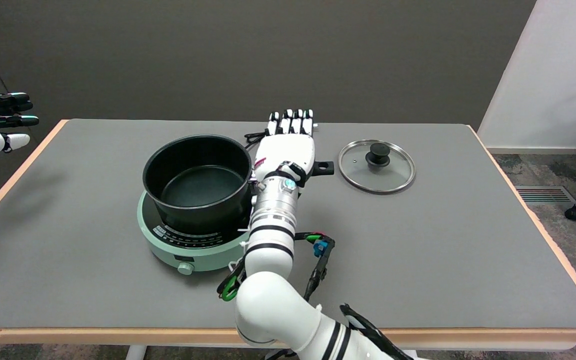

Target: Pick up the soup pot.

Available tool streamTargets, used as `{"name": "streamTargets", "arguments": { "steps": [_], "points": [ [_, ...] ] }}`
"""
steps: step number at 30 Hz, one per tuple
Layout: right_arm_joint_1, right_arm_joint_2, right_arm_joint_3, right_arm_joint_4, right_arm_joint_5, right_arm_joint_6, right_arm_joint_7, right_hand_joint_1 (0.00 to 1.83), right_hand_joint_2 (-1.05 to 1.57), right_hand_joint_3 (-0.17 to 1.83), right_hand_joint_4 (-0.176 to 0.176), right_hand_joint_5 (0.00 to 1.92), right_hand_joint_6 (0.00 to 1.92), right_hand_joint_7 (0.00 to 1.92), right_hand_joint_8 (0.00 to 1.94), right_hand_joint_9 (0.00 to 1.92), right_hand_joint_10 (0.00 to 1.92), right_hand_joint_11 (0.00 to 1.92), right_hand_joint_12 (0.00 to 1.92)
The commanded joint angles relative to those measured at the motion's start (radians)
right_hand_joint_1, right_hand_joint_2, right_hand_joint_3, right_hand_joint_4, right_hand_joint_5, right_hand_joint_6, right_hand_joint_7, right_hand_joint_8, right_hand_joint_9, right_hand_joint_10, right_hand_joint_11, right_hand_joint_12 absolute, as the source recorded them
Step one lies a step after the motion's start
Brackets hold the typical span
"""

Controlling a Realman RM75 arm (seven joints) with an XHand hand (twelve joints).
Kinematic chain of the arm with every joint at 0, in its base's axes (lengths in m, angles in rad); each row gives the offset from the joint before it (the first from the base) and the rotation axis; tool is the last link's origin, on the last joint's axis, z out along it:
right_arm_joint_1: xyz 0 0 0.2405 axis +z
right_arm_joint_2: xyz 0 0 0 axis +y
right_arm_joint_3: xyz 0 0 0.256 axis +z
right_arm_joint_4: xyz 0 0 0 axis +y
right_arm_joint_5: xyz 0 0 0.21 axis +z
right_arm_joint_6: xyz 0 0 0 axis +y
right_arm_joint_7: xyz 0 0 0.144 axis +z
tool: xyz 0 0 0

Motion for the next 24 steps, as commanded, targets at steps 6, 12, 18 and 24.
{"name": "streamTargets", "arguments": {
  "steps": [6, 12, 18, 24],
  "points": [
    [0.04, -0.026, 0.012, -0.09, 0.02, 0.066, 0.038, 1.25, -0.83, 0.91, 0.037, 0.04, 0.04, 0.04, 0.04, 0.04, 0.04, 0.04, 0.04],
    [0.031, -0.018, 0.032, -0.083, 0.022, 0.062, 0.04, 1.24, -0.83, 0.91, 0.038, 0.04, 0.04, 0.04, 0.04, 0.04, 0.04, 0.04, 0.04],
    [0.032, -0.01, 0.035, -0.078, 0.039, 0.059, 0.044, 1.24, -0.83, 0.91, 0.039, 0.04, 0.04, 0.04, 0.04, 0.04, 0.04, 0.04, 0.04],
    [0.034, 0.003, 0.035, -0.069, 0.075, 0.058, 0.044, 1.24, -0.82, 0.91, 0.041, 0.04, 0.04, 0.04, 0.04, 0.04, 0.04, 0.04, 0.04]
  ]
}}
